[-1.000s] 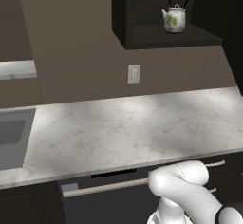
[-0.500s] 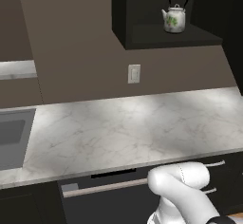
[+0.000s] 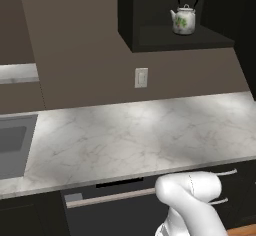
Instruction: Open the cabinet, pick the kettle from the cabinet, and place it in the sink.
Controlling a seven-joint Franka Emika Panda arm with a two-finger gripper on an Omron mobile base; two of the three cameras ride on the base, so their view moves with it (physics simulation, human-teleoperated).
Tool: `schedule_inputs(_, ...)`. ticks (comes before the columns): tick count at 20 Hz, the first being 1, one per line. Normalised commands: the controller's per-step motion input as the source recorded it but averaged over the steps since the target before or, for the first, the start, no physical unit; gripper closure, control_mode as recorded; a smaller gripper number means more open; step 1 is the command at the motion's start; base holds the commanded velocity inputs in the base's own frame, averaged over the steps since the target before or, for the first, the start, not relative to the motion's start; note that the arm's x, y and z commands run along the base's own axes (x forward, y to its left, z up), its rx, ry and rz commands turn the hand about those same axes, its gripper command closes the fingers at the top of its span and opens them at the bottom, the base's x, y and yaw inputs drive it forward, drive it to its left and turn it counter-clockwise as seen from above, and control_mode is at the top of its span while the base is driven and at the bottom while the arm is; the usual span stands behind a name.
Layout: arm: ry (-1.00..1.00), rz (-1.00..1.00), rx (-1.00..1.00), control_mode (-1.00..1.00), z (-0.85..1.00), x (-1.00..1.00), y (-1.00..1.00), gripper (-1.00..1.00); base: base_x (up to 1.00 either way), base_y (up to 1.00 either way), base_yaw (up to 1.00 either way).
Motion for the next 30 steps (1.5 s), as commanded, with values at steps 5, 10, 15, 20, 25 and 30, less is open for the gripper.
schedule_inputs(5,-0.04,-0.22,0.0,-1.0,0.0,-0.11,0.54,-1.0,0.0,0.0,0.0)
schedule_inputs(10,-0.08,-0.2,0.0,-1.0,0.01,0.01,0.52,-1.0,0.0,0.0,0.0)
schedule_inputs(15,-0.1,-0.16,0.0,-1.0,0.03,0.15,0.47,-1.0,0.0,0.0,0.0)
schedule_inputs(20,-0.06,-0.14,0.0,-1.0,0.02,0.3,0.28,-1.0,0.0,0.0,0.0)
schedule_inputs(25,-0.04,-0.05,0.04,-1.0,0.0,0.41,0.09,-1.0,0.0,0.0,0.0)
schedule_inputs(30,-0.2,0.0,0.14,-1.0,0.0,0.29,0.0,-1.0,0.0,0.0,0.0)
